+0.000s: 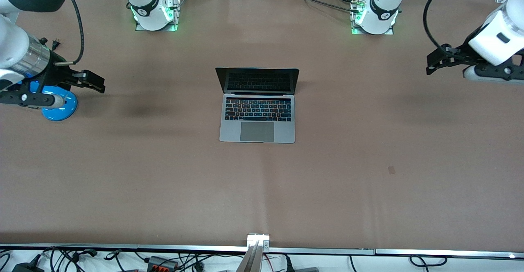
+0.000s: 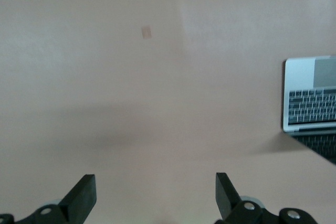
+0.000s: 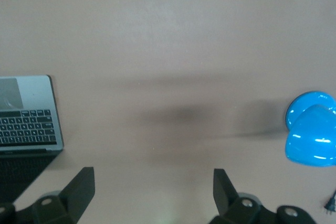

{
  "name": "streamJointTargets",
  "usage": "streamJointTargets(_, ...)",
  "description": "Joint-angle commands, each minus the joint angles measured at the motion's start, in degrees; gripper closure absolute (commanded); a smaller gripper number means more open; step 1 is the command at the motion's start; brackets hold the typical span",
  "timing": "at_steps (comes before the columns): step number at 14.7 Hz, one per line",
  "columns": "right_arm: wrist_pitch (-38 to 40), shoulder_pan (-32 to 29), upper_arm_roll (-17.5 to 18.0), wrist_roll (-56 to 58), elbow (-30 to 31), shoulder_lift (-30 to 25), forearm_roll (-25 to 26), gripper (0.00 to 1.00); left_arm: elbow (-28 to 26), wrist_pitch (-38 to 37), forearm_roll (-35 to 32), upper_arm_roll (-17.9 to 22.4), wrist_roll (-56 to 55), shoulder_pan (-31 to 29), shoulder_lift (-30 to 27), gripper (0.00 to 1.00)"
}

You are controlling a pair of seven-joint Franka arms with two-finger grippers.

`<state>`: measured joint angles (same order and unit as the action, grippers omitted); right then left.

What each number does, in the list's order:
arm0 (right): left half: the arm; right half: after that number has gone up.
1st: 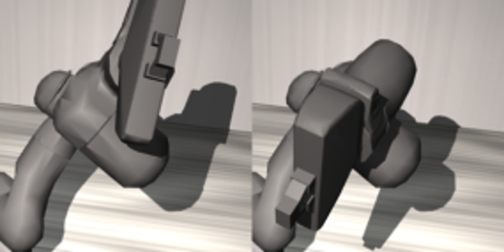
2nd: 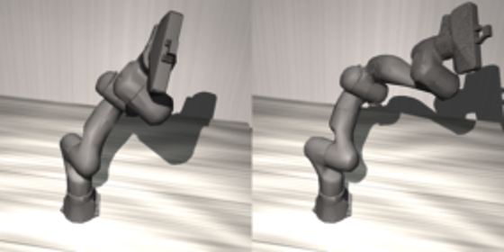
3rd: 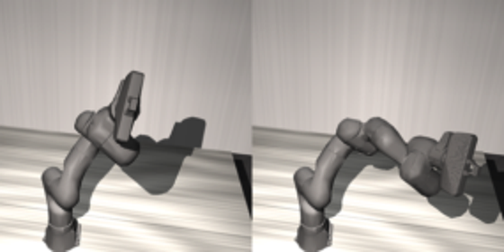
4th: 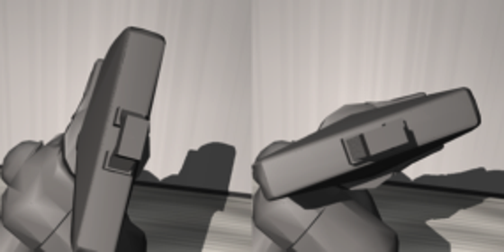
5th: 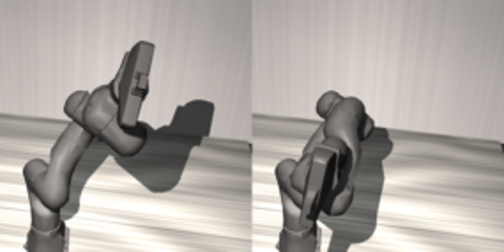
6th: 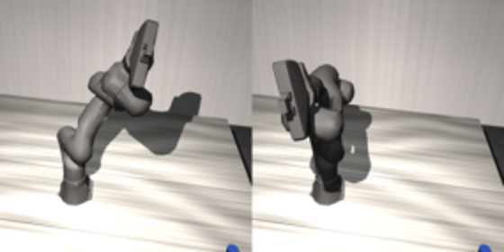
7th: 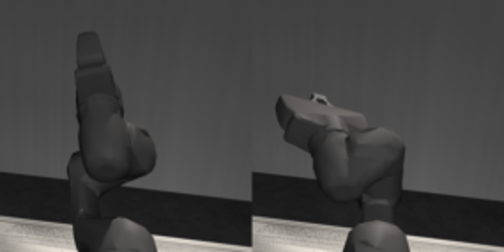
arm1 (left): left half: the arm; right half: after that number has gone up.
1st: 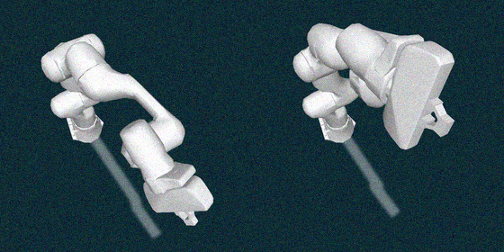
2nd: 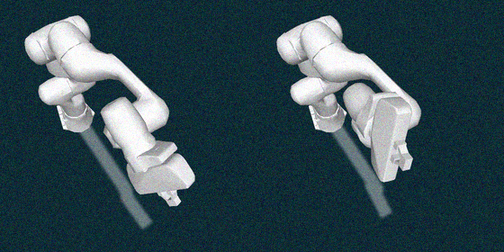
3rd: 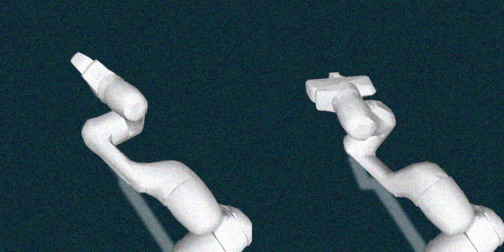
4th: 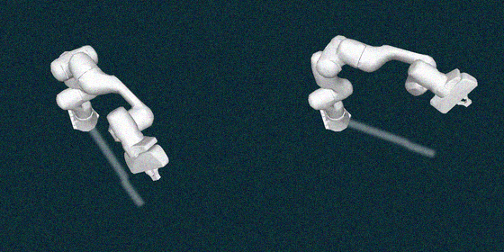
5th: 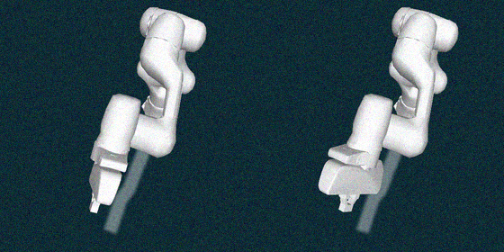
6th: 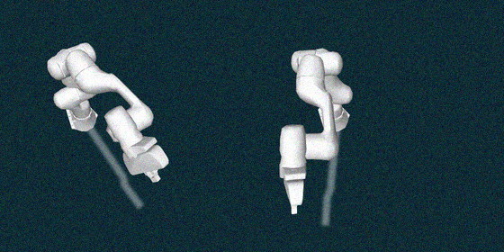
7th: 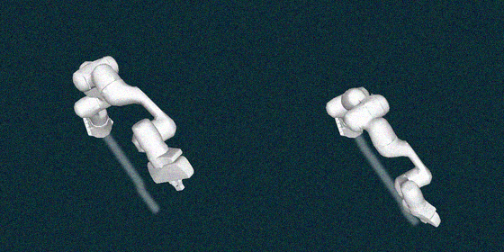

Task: Close laptop with both arms from behind
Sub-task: 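Raise both grippers and move them toward the laptop's screen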

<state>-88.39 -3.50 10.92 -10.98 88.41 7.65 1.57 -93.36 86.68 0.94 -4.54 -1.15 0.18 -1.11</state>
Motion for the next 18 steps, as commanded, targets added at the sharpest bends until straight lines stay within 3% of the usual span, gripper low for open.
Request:
streamJointTargets(1,1.65,0.95,0.33,-0.62,-0.43,2.62,-0.07,0.00,2.21,-3.87,-0.24,0.41,0.62,0.26,2.86,0.00)
streamJointTargets(3,0.86,2.61,0.42,-0.27,-0.52,3.69,-1.12,0.00,2.30,-5.46,-0.33,0.41,0.80,0.52,3.04,0.00)
streamJointTargets(4,0.51,3.05,0.42,-0.79,-0.52,3.51,-3.65,0.10,2.22,-5.47,-0.24,0.41,0.63,0.61,3.21,0.00)
streamJointTargets(5,0.68,3.41,0.42,-0.88,-0.61,3.08,-5.07,0.33,2.39,-5.55,-0.59,0.41,0.54,0.78,3.82,0.09)
streamJointTargets(6,1.11,4.02,0.42,-2.01,-0.70,2.90,-5.70,0.59,2.39,-5.55,-0.59,0.41,0.63,0.78,3.83,0.28)
streamJointTargets(7,1.21,4.11,0.42,-2.54,-0.61,2.90,-5.79,0.76,2.39,-6.16,-0.15,0.41,0.80,0.61,3.83,0.50)
streamJointTargets(9,1.12,4.55,0.42,-2.73,-0.61,2.98,-5.79,0.90,2.30,-8.01,-0.15,0.41,0.89,0.96,3.92,0.79)
streamJointTargets(10,1.12,4.38,0.33,-2.73,-0.70,2.90,-5.79,0.97,2.30,-8.19,-0.15,0.23,0.89,1.05,3.92,0.88)
streamJointTargets(13,1.82,4.03,-0.02,-2.38,-1.05,1.94,-5.70,1.00,2.22,-9.42,1.77,-0.82,0.80,0.96,3.92,0.98)
streamJointTargets(18,7.53,4.46,0.42,-0.18,-0.96,1.49,-6.58,1.00,1.86,-11.52,2.05,-2.74,0.19,0.96,3.83,0.99)
